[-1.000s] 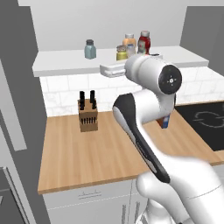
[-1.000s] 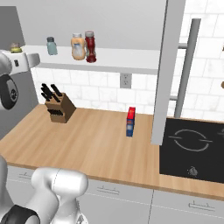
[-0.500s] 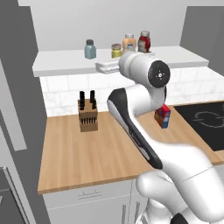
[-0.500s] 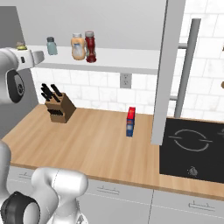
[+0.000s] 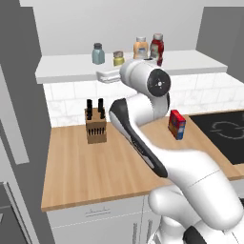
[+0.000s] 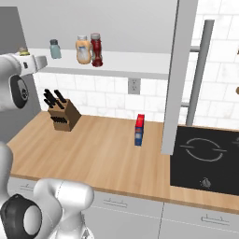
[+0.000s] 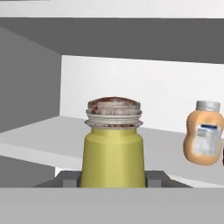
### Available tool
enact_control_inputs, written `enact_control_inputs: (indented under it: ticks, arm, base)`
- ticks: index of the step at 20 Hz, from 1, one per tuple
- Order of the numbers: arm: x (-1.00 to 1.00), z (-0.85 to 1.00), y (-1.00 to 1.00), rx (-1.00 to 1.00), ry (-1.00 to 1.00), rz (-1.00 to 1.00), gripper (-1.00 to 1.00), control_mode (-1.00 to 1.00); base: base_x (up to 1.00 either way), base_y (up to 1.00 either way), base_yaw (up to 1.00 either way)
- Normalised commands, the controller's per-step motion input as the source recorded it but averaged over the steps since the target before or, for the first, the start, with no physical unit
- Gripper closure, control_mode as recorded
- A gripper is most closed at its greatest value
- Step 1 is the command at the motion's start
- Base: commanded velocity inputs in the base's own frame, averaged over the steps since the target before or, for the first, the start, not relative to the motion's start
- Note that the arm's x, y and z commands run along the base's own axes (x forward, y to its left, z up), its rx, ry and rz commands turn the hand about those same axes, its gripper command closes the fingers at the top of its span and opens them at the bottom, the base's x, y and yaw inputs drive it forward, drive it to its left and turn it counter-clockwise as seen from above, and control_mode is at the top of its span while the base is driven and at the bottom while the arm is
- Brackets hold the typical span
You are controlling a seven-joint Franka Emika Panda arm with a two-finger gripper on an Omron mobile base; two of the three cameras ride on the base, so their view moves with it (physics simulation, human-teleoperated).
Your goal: Put the shaker and condiment bottle from the counter next to their counterparts in the cabinet.
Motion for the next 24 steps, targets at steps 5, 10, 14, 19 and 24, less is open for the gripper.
enact_control_inputs:
  ticks: [5, 10, 14, 19, 24]
  arm:
    - [0.30, -0.01, 0.08, 0.00, 0.00, 0.00, 1.00, -1.00]
    - [0.27, -0.03, 0.02, 0.00, 0.00, 0.00, 1.00, -1.00]
    - [0.26, -0.13, 0.03, 0.00, 0.00, 0.00, 1.00, -1.00]
    - [0.35, -0.10, 0.01, 0.00, 0.00, 0.00, 1.00, -1.00]
    - [0.35, -0.03, 0.01, 0.00, 0.00, 0.00, 1.00, -1.00]
  base:
    - [0.00, 0.00, 0.00]
    - [0.00, 0.00, 0.00]
    - [0.00, 0.00, 0.00]
    - [0.00, 0.00, 0.00]
    - [0.00, 0.00, 0.00]
